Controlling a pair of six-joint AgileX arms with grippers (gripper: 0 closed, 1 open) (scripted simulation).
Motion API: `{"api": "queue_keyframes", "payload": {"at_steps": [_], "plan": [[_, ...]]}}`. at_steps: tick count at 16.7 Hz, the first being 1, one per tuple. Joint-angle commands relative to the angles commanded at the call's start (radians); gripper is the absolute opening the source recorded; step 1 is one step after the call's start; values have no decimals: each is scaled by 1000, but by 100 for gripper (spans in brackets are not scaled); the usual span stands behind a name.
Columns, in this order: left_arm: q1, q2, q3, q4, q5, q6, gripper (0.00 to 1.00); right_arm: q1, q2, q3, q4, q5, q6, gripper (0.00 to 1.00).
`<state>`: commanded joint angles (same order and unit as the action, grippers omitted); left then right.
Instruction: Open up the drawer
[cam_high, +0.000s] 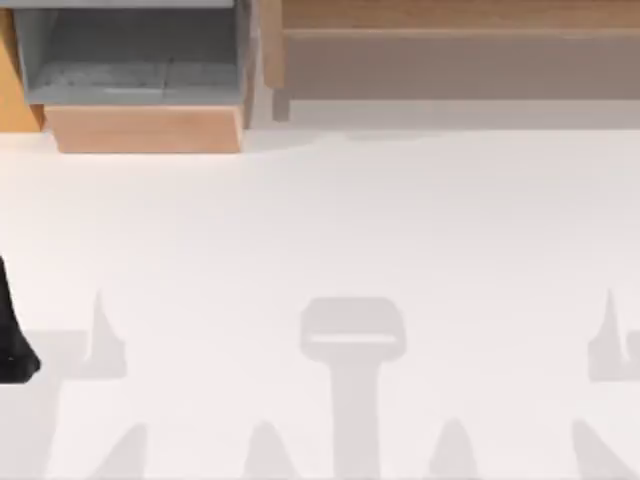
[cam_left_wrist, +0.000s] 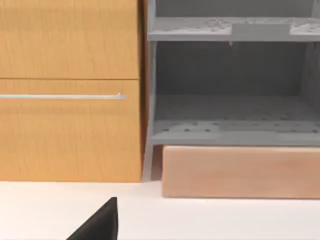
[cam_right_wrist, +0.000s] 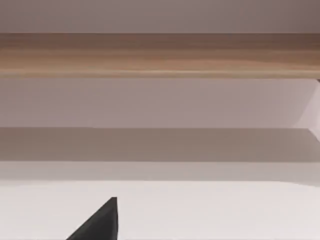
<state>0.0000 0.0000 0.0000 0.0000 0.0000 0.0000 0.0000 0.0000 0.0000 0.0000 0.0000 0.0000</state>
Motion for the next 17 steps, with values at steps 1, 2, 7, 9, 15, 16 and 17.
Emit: {"api": "queue_keyframes", "payload": {"at_steps": [1,2,7,9,15,16,17], "plan": [[0,0,0,0,0,0,100,0,0,0,0,0,0,100],[-2,2,2,2,-2,0,100,0,0,0,0,0,0,100],[-161,169,106,102,-161,5,100,0,0,0,0,0,0,100],[-272,304,173,166,-271,6,100,0,0,0,0,0,0,100],[-598,724,370,355,-594,13,100,0,0,0,0,0,0,100],[-639,773,395,379,-634,14,100,0,0,0,0,0,0,100],[-673,813,416,400,-668,15,100,0,0,0,0,0,0,100]]}}
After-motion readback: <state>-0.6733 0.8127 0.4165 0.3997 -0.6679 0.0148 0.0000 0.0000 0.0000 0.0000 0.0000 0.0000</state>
